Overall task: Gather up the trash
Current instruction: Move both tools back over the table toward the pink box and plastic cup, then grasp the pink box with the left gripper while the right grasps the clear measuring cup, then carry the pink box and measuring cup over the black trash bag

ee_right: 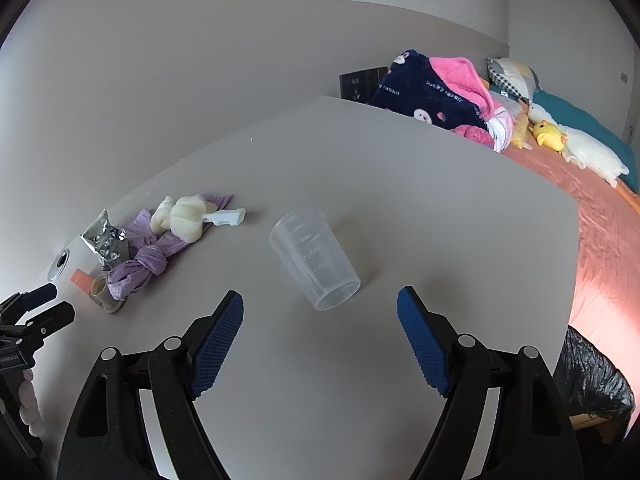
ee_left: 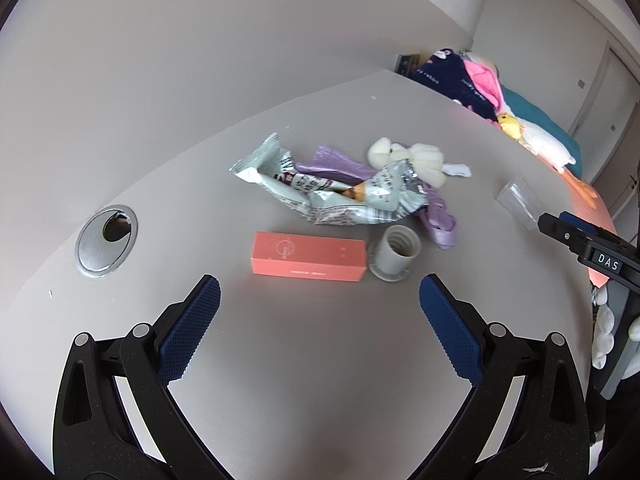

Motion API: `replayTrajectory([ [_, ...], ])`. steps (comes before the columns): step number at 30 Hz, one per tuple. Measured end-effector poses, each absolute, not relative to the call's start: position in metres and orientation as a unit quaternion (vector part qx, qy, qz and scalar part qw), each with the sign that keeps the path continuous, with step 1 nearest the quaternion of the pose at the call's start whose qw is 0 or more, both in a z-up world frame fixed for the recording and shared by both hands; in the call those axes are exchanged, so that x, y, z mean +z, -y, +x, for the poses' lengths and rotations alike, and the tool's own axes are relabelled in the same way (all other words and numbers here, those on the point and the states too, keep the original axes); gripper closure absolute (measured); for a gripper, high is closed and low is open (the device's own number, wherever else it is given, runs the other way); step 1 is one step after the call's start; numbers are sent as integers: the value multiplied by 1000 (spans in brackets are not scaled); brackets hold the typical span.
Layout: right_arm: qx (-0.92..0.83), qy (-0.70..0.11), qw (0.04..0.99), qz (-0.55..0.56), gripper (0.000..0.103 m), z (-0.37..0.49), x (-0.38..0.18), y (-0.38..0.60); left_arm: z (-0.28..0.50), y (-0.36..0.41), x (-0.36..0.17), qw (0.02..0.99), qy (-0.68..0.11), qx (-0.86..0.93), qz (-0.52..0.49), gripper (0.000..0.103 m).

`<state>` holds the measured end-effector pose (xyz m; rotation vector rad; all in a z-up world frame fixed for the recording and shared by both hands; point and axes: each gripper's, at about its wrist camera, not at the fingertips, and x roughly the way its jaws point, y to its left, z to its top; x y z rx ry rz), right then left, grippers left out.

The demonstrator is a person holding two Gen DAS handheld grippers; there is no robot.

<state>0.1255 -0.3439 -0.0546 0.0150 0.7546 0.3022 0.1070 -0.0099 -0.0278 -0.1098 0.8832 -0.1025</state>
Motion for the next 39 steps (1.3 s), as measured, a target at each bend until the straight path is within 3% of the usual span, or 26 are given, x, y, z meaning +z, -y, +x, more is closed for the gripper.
replayTrajectory([
  [9,145,-375,915,-36,26,153,-62,323,125,8,-40,894,-444,-35,-41,7],
  [16,156,-397,904,-45,64,167,-71,317,133,8,-45,892,-449,-35,-40,9],
  [26,157,-402,902,5,64,153,-69,328,131,12,-42,898,-437,-38,-26,38],
  [39,173,-397,901,30,64,121,-58,342,105,17,-30,900,-430,-51,-44,38],
])
